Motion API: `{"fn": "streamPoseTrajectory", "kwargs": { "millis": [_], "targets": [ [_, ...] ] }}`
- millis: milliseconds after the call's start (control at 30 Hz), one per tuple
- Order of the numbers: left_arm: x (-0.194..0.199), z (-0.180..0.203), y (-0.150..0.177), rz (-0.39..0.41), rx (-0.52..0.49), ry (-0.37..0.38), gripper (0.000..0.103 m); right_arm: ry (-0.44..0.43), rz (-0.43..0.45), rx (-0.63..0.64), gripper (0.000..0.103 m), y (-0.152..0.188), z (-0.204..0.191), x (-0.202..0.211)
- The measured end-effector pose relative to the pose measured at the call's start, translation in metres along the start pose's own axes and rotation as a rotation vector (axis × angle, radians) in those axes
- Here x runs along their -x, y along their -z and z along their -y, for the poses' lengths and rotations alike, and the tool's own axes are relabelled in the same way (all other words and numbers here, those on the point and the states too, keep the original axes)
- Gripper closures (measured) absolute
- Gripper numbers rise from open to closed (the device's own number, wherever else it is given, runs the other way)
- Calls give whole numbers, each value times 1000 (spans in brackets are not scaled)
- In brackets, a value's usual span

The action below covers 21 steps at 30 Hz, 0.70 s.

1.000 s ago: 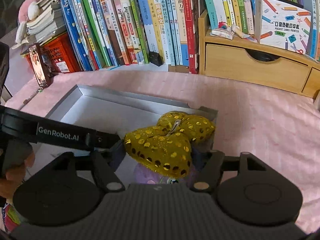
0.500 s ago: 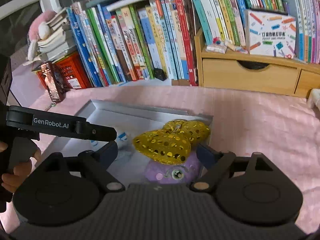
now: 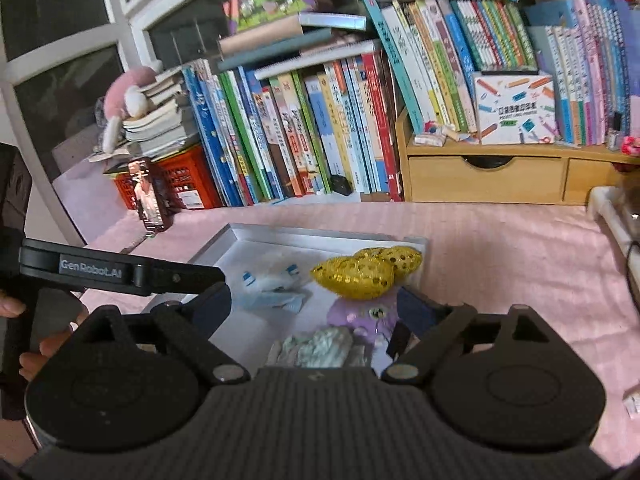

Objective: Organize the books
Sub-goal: 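Move the left tool toward the pink-green plush while the right approaches the white crumpled paper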

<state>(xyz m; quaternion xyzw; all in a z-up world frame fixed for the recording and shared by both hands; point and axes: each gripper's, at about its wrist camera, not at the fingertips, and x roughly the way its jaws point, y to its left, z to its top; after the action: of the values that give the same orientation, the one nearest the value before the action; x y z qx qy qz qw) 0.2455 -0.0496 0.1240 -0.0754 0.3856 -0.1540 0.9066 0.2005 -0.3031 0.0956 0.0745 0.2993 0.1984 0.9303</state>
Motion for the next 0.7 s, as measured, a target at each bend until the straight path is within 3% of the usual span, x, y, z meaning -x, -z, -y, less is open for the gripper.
{"fn": "streamPoseTrajectory", "kwargs": {
  "millis": [433, 700],
  "targets": [
    [62, 23, 94, 189, -121, -44, 11, 9, 117, -2, 4, 56, -4, 53],
    [81, 34, 147, 255, -164, -64, 7, 84, 137, 86, 0, 91, -17, 64]
  ]
}}
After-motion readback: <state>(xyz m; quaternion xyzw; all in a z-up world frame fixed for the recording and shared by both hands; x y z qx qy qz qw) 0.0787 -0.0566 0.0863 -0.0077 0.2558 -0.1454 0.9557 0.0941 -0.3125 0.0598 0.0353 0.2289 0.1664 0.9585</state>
